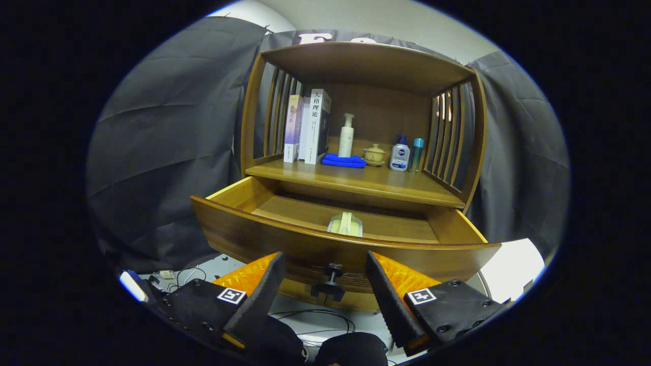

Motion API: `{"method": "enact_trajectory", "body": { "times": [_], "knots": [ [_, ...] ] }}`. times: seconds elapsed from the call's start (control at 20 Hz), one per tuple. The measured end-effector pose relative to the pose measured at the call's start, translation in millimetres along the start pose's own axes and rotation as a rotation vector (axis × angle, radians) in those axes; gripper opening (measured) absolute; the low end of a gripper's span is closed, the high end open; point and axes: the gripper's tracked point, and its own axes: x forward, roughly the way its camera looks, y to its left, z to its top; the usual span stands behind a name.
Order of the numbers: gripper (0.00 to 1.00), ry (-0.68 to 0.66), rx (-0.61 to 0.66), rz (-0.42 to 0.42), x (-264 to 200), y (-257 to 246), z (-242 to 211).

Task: Pull open the drawer, take out the items inside it, and place them on the countertop above the cabinet.

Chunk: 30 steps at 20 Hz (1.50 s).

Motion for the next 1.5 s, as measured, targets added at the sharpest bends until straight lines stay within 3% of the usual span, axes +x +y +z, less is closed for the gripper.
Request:
{"method": "enact_trajectory", "body": {
  "times": [0.2,0.6,1.1,1.5],
  "knots": [
    [0.99,-0.006,0.056,0.025,6.4,-2.7,25.9],
    [0.99,0.057,0.042,-0.005,42.9,-33.8,57.3],
    [0.98,0.311,0.013,0.01,123.3,-51.3,40.1],
    [0.97,0.486,0.093,0.036,183.3,-55.7,13.2]
  ]
}}
